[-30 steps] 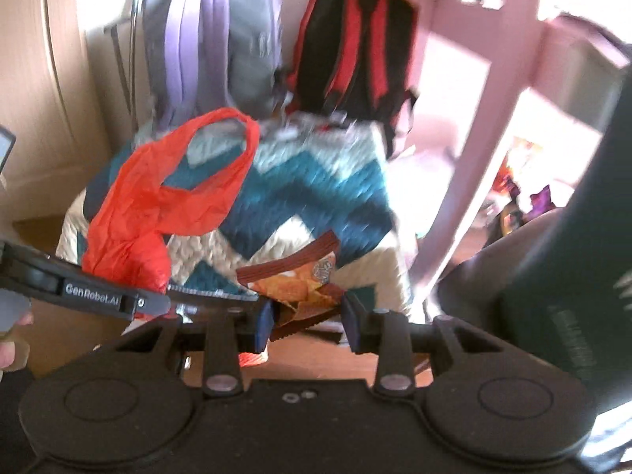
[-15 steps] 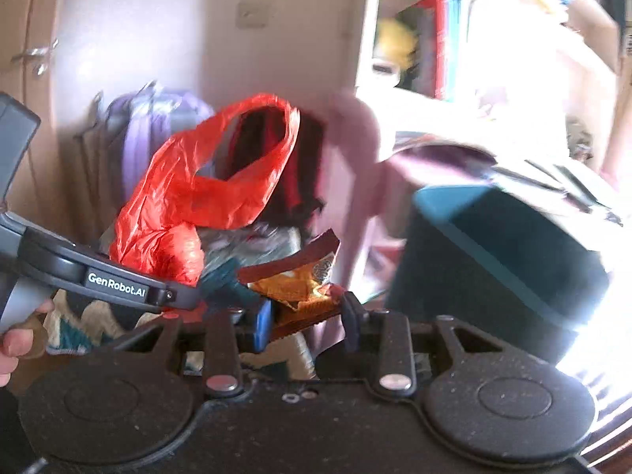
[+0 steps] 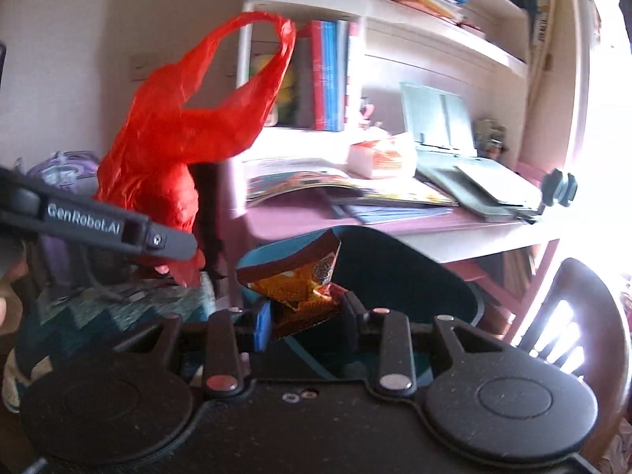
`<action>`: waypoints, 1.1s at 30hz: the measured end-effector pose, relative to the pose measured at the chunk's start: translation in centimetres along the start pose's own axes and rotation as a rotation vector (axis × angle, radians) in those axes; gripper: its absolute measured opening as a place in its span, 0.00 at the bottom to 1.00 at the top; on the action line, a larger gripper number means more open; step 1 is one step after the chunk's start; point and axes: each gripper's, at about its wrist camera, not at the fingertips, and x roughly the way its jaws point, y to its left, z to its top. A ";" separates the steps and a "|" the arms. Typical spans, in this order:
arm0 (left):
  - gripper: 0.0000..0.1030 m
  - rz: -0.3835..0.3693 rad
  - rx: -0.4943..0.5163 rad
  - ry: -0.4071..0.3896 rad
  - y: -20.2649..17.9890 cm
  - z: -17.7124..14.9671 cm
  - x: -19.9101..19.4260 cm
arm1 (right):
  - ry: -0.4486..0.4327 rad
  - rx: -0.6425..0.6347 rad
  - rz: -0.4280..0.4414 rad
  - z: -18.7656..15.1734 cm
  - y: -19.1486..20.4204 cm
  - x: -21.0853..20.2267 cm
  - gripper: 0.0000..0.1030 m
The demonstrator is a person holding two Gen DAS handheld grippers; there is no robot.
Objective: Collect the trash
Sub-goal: 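Lift the red bag and brown wrapper and carry both to the teal bin, then open the right tool to drop the wrapper while the left drops the red bag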
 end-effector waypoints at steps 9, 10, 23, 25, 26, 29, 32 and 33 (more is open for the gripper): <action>0.55 -0.002 0.072 0.083 -5.0 1.3 6.2 | 0.095 0.017 -0.031 -1.0 -2.9 3.7 0.34; 0.55 0.006 0.074 0.097 -5.1 1.4 7.2 | 0.108 0.014 -0.033 -1.2 -3.0 4.2 0.34; 0.55 0.051 0.149 0.273 -6.7 0.5 15.2 | 0.248 -0.008 -0.036 -2.2 -3.9 9.1 0.35; 0.55 0.051 0.161 0.292 -6.9 0.2 15.8 | 0.254 -0.008 -0.036 -2.2 -3.9 9.3 0.35; 0.55 0.053 0.164 0.298 -7.0 0.1 16.1 | 0.257 -0.010 -0.039 -2.3 -3.8 9.3 0.35; 0.56 0.051 0.166 0.307 -7.1 -0.1 16.7 | 0.261 -0.004 -0.041 -2.4 -4.1 9.5 0.38; 0.58 0.046 0.157 0.311 -7.0 0.0 17.0 | 0.258 -0.011 -0.043 -2.4 -4.1 9.2 0.40; 0.59 0.043 0.157 0.310 -6.9 0.0 17.0 | 0.258 -0.011 -0.041 -2.3 -4.0 9.2 0.40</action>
